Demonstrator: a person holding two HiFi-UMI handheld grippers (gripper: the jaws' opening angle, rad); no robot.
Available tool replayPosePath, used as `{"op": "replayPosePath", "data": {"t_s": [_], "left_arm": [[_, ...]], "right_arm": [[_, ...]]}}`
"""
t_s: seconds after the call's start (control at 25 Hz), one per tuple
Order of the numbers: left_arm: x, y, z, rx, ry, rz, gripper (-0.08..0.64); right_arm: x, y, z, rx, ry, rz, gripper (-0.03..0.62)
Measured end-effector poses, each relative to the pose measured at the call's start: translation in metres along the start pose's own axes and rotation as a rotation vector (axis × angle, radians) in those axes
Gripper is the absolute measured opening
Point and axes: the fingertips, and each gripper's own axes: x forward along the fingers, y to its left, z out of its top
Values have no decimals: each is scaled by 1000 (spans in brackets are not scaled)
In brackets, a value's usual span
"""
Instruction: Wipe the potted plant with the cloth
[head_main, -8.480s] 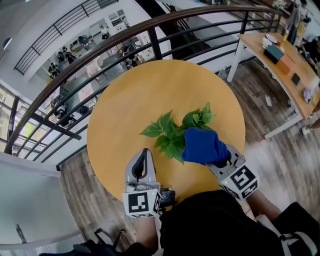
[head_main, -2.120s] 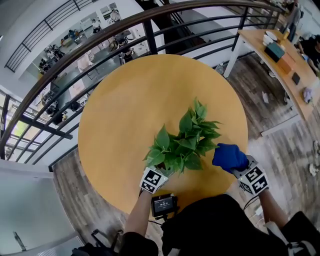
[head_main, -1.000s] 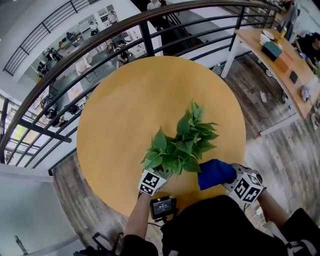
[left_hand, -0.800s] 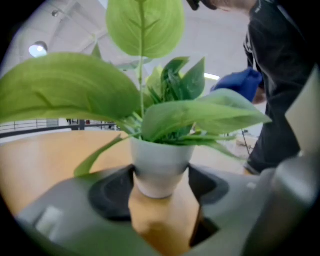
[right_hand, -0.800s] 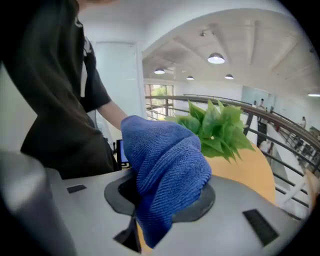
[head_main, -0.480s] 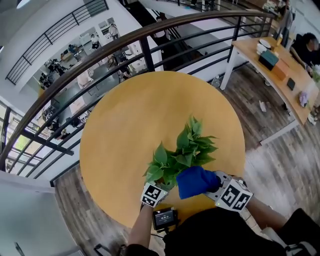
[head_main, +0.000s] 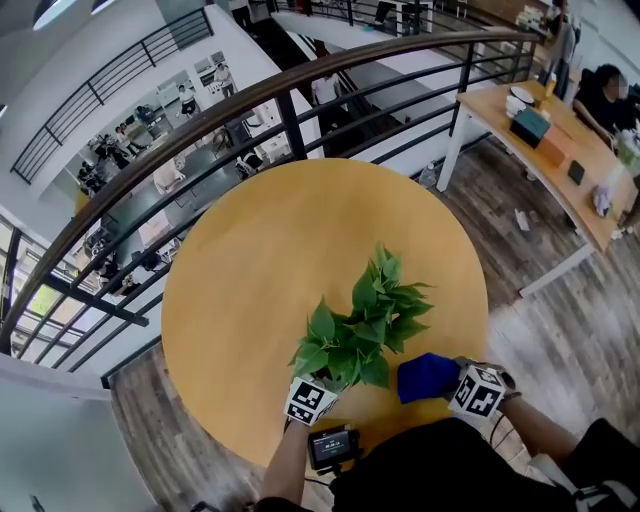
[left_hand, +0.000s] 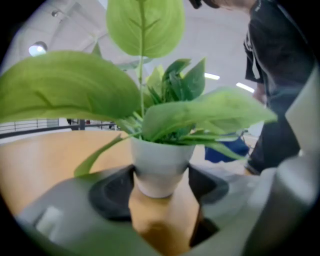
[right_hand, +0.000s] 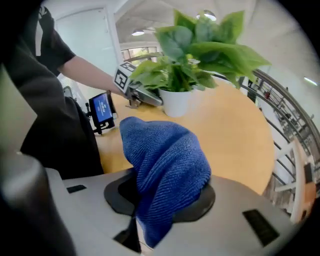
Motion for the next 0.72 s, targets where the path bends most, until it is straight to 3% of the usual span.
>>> {"op": "replayPosePath", "data": {"t_s": [0.16,0.24,0.32,0.44,0.56,0.72], "left_arm": [[0,-1,1,-3,2,-4,336],[0,-1,0,-3,1,-3,336],[-1,-2,0,-7,7,-4,336],[-1,-2,0,-5,8,-2,336],[0,0,2,-3,7,-5,337],[1,0,2,-1,0,-8,337]], "right_arm": [[-63,-73,-26,177,-65,-208,135],[-108,-104,-8,224,-200,-319,135],[-155,-121,27,225,-397,-403,135],[-200,-114,88,181,-630,-409,135],[-179,-94,120,101,-619,-347,135],[-102,-83,89,120,-430,-280,135]]}}
